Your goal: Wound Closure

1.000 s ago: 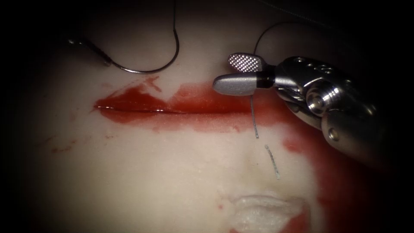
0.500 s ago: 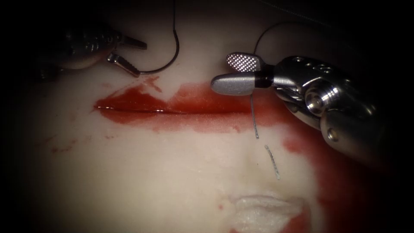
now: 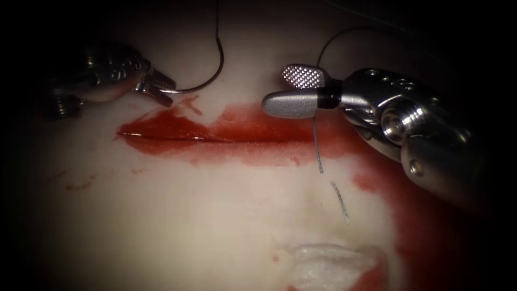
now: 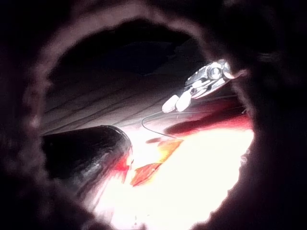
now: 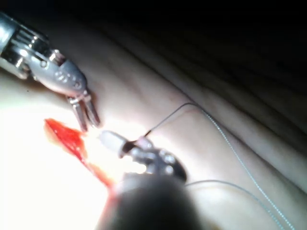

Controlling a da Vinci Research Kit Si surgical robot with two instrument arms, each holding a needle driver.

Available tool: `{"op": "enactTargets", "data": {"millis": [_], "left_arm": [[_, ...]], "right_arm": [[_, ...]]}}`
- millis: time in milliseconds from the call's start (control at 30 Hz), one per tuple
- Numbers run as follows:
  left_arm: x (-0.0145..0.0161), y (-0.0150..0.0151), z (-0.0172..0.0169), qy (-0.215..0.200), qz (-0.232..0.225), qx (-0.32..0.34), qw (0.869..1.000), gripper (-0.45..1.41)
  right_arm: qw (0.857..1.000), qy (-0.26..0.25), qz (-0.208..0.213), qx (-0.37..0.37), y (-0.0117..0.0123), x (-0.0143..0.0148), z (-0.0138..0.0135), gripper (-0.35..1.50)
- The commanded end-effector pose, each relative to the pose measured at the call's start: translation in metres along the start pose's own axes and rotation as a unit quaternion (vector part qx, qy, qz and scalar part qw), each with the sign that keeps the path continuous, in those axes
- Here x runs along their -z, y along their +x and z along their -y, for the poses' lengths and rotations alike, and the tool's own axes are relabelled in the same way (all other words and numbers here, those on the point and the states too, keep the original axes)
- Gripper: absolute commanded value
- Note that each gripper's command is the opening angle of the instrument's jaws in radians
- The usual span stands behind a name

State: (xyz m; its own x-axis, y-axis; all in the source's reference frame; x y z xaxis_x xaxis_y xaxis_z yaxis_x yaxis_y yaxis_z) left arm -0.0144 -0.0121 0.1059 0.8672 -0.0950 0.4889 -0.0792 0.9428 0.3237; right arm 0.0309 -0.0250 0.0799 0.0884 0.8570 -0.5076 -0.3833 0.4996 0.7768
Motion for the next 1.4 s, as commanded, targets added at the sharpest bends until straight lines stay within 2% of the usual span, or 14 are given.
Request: {"op": "enactTargets", "data": {"millis": [33,267,333,467,500,567,600,700,800,967,1033,1100,1267,1400], "left_arm": [[0.0003,-0.0007,-0.0013,-0.004,0.004,0.03,1.0,-0.45],[0.0008,-0.0002,-0.0008,-0.016,-0.004,0.047,0.999,-0.45],[0.0016,-0.0003,0.0006,-0.06,-0.016,0.051,0.997,-0.45],[0.0021,-0.0006,0.0038,-0.1,-0.017,0.103,0.989,-0.45],[0.002,-0.0011,0.0057,-0.152,-0.027,0.118,0.981,-0.45],[0.0018,-0.002,0.0076,-0.169,-0.033,0.133,0.976,-0.45],[0.0019,-0.0031,0.0094,-0.175,-0.042,0.12,0.976,-0.45],[0.0028,-0.0054,0.0124,-0.202,-0.058,0.129,0.969,-0.45],[0.0053,-0.01,0.0159,-0.272,-0.116,0.171,0.94,-0.45],[0.0051,-0.0135,0.0183,-0.324,-0.18,0.115,0.922,-0.45],[0.0048,-0.0137,0.0184,-0.338,-0.192,0.108,0.915,-0.45],[0.0038,-0.0133,0.0183,-0.347,-0.263,0.054,0.899,-0.45],[0.0031,-0.0119,0.0185,-0.366,-0.317,0.066,0.873,-0.45],[0.0031,-0.0121,0.0191,-0.398,-0.357,0.08,0.841,-0.45]], "right_arm": [[1.0,0.002,-0.001,0.001,0.001,-0.0009,-0.0001,0.76],[1.0,0.003,0.0,0.001,0.0014,-0.0009,0.0003,0.71],[1.0,-0.006,-0.006,-0.003,0.0018,-0.0009,0.0004,0.69],[1.0,-0.022,-0.012,-0.008,0.0026,-0.0012,0.0006,0.73],[0.999,-0.043,-0.015,-0.009,0.0027,-0.0014,0.0008,0.74],[0.998,-0.069,0.001,-0.011,0.0027,-0.0016,0.001,0.71],[0.994,-0.103,0.028,-0.024,0.0028,-0.002,0.0012,0.69],[0.989,-0.13,0.065,-0.036,0.0028,-0.0026,0.0015,0.66],[0.983,-0.148,0.082,-0.07,0.0026,-0.0032,0.0027,0.54],[0.975,-0.152,0.121,-0.11,0.0023,-0.0043,0.0054,0.47],[0.973,-0.151,0.133,-0.114,0.0022,-0.0047,0.0061,0.46],[0.971,-0.144,0.143,-0.124,0.002,-0.0053,0.0073,0.46],[0.97,-0.136,0.157,-0.124,0.0017,-0.0057,0.0082,0.47],[0.97,-0.138,0.156,-0.123,0.0015,-0.0061,0.0081,0.49]]}}
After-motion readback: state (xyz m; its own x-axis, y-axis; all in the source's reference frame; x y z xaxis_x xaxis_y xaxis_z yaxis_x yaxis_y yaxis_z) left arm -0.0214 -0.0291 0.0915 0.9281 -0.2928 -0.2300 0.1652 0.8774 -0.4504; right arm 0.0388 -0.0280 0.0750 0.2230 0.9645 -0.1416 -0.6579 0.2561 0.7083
